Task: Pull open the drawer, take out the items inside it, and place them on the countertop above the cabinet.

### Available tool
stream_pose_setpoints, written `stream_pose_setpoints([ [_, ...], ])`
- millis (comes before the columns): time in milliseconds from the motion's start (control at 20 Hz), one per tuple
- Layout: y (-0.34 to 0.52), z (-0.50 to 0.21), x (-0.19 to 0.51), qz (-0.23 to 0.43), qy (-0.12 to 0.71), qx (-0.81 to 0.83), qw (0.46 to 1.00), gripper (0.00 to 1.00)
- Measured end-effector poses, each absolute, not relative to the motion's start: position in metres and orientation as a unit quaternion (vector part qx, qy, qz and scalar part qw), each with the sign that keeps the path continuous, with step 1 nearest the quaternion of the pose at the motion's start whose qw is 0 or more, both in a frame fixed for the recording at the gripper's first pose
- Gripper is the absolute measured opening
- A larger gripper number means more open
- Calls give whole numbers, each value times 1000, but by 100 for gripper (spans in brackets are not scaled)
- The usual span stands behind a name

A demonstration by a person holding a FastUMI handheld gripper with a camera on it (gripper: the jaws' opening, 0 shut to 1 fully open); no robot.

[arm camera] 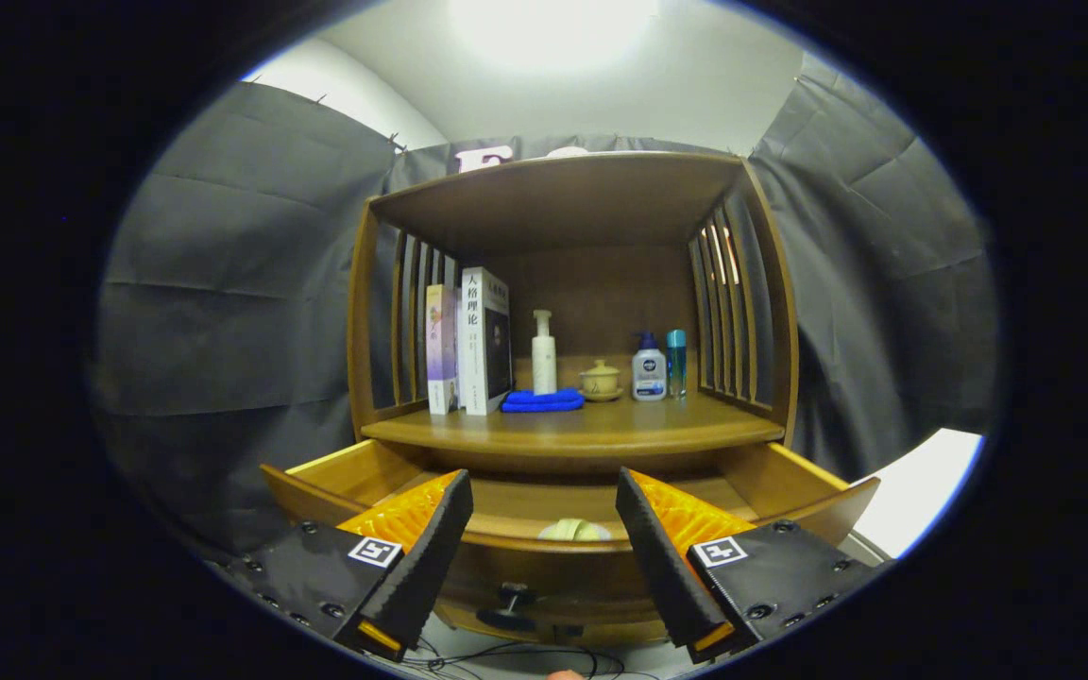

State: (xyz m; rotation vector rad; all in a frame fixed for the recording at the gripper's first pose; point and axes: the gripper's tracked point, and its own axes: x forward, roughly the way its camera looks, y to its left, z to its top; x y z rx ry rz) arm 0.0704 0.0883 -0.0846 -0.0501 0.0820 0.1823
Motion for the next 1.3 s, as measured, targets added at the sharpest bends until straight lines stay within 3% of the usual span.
stream_pose_setpoints([
  [350,96,-79,122,106,109,-43,987,96],
  [650,101,-111,154,123,226,-44,965,96],
  [1000,90,-168,160,124,381,-9,916,96],
  [1300,83,-194,160,119,458,-1,881,97],
])
